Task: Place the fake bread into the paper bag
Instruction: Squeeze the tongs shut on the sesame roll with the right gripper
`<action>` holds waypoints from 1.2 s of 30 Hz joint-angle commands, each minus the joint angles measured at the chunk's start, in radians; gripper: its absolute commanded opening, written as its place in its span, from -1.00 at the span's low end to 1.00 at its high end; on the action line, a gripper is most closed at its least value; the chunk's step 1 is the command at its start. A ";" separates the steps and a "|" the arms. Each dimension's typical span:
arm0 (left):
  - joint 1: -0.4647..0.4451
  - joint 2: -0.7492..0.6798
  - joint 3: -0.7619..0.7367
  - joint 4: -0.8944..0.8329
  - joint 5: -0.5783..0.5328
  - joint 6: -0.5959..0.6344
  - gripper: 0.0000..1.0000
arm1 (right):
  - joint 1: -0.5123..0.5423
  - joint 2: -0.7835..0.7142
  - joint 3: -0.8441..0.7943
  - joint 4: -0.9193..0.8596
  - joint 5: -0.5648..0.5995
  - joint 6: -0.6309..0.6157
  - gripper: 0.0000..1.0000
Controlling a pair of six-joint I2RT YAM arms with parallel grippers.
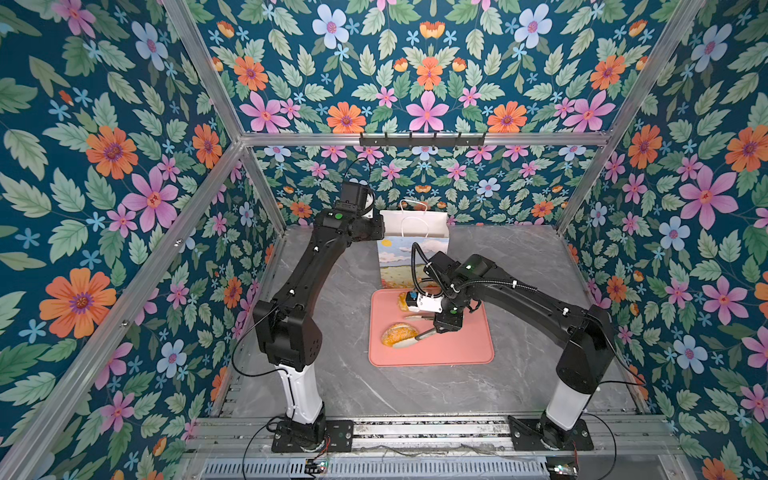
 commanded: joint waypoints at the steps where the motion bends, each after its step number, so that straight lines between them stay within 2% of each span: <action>1: 0.001 0.004 0.011 0.002 0.002 0.001 -0.24 | 0.001 0.007 0.008 -0.001 -0.020 -0.019 -0.06; 10: 0.001 0.006 0.014 0.003 0.002 -0.001 -0.23 | 0.001 0.014 0.013 -0.009 -0.024 -0.016 -0.16; 24: 0.003 -0.022 0.022 0.018 -0.015 -0.011 -0.12 | 0.001 -0.022 0.003 -0.010 -0.036 -0.010 -0.33; 31: 0.003 -0.031 0.020 0.022 -0.006 -0.017 -0.12 | 0.001 -0.078 -0.027 0.005 -0.030 0.008 -0.38; 36: 0.004 -0.040 0.014 0.025 -0.007 -0.019 -0.12 | 0.000 -0.170 -0.075 0.021 -0.010 0.033 -0.37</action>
